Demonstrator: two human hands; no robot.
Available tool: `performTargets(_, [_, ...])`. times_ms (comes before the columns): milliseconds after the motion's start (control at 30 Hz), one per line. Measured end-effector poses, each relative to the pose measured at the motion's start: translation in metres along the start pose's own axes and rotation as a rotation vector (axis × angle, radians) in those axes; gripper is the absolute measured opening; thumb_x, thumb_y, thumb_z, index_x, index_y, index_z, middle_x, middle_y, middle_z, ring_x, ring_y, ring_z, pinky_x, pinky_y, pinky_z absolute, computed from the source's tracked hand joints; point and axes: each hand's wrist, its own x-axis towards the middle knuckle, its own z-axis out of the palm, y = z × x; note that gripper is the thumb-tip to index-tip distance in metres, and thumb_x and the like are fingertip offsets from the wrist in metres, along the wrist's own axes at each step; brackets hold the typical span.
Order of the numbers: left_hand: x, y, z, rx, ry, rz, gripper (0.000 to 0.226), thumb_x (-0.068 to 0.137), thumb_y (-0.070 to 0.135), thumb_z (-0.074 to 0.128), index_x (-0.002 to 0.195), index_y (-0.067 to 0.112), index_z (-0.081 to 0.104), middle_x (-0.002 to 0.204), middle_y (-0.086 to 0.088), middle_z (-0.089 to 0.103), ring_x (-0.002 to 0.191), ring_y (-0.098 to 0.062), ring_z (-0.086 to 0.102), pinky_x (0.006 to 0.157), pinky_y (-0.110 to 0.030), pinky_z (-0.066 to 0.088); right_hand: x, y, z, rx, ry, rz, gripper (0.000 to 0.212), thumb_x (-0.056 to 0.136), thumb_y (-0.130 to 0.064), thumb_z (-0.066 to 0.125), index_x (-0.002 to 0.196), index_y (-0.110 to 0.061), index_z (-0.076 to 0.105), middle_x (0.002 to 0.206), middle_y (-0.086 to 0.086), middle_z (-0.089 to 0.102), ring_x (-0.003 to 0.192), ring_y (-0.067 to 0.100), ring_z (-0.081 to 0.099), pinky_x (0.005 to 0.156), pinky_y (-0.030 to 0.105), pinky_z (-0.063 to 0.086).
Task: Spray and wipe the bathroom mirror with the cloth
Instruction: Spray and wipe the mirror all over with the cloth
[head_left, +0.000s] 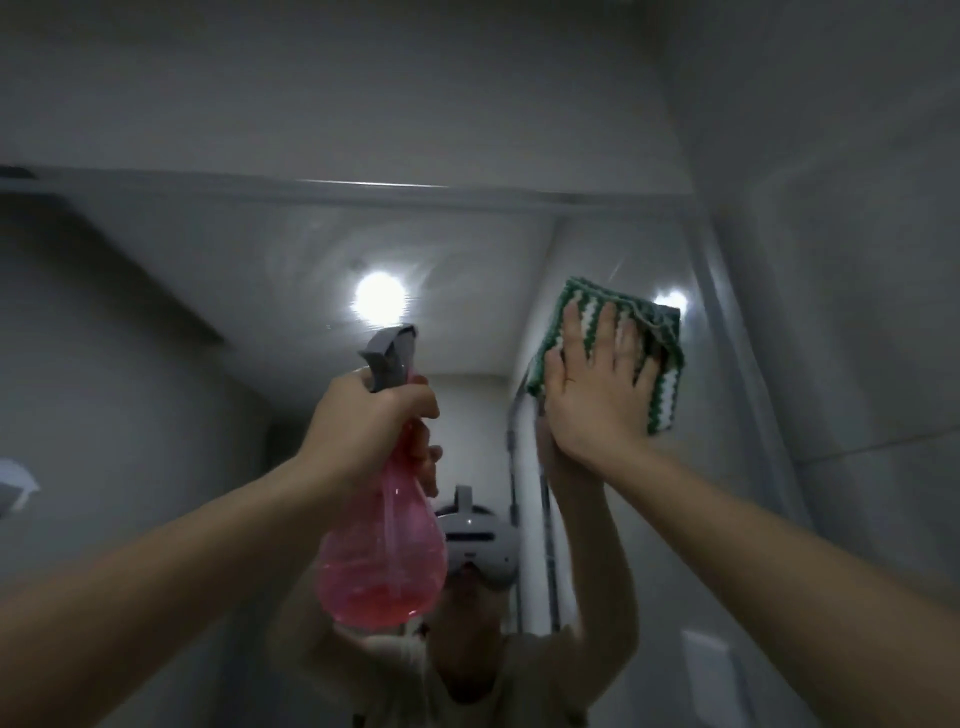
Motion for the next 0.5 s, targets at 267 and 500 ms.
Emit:
performTargets(267, [-0.018, 0.023, -0.119, 0.117, 0.212, 0.044, 0.009, 0.081, -0.011, 0.05, 0.08, -0.003, 0.055, 0.039, -0.01, 0.041, 0.033, -0.022, 0.041, 0.034, -0.018, 0.035, -0.007, -0.168, 0.024, 0.056, -0.094, -0.324, 0.055, 0.104, -0.039, 0.012, 0.152, -0.029, -0.013, 0.159, 0.006, -0.018, 0.147, 0.024, -0.008, 0.115, 0.052, -0.005])
performTargets(500, [-0.009, 0.035, -0.188, 0.14, 0.3, 0.04, 0.01, 0.078, -0.007, 0.054, 0.082, 0.002, 0.056, 0.037, -0.003, 0.04, 0.033, -0.017, 0.039, 0.039, -0.023, 0.037, -0.012, -0.245, 0.032, -0.031, -0.123, -0.54, 0.054, 0.104, -0.039, 0.01, 0.152, -0.026, -0.013, 0.157, 0.008, -0.02, 0.146, 0.027, -0.012, 0.112, 0.053, -0.013])
